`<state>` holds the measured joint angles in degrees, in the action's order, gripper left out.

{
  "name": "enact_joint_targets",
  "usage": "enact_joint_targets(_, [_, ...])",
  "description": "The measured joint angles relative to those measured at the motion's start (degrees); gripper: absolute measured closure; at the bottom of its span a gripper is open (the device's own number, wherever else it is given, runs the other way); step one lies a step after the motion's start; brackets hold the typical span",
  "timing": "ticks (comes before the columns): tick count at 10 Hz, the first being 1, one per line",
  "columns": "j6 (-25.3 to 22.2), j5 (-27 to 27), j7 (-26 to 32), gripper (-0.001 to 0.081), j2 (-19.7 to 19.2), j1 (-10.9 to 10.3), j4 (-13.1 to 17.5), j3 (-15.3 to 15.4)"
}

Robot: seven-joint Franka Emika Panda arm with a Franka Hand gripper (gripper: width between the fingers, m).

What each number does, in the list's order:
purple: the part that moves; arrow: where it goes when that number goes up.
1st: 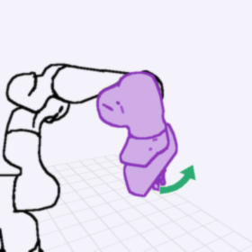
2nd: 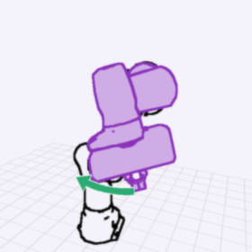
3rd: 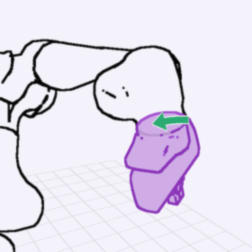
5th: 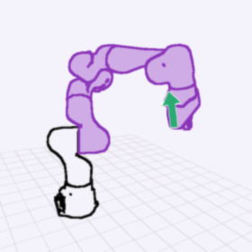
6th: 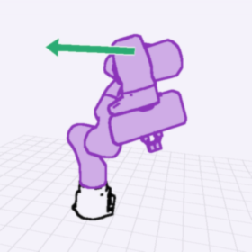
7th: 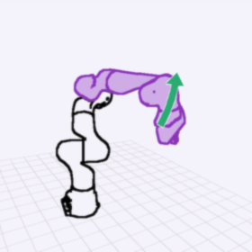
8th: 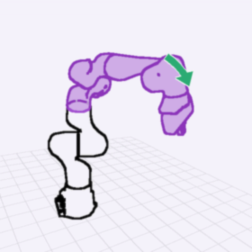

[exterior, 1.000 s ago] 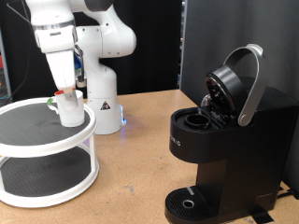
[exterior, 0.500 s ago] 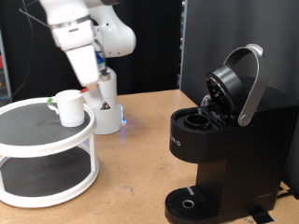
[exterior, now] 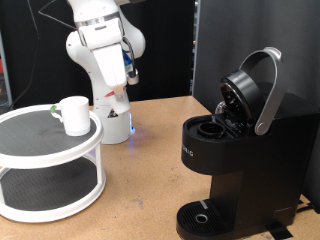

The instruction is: Make a cup of coffee with the keurig machine

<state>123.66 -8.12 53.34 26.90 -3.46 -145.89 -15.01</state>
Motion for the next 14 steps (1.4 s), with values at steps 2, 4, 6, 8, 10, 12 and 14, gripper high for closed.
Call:
enact_joint_targets(2, [1.5, -1.3, -1.6, 0.0375, -0.4, -0.2, -0.1, 0.7])
enact_joint_targets(4, [3.6, -4.2, -5.3, 0.0375, -2.3, -1.4, 1.1, 2.2])
enact_joint_targets(6, [5.6, -4.4, -9.4, 0.0375, -5.0, -2.1, 3.1, 4.7])
enact_joint_targets(8, [5.6, -6.2, -11.5, 0.0375, -7.8, -3.4, 5.7, 6.2])
enact_joint_targets(10, [5.1, -9.9, -11.1, 0.0375, -11.0, -5.2, 8.9, 6.6])
enact_joint_targets(12, [4.6, -11.3, -11.6, 0.0375, -13.3, -6.1, 11.7, 6.9])
enact_joint_targets(14, [3.8, -11.3, -11.8, 0.0375, -14.2, -6.0, 12.7, 7.1])
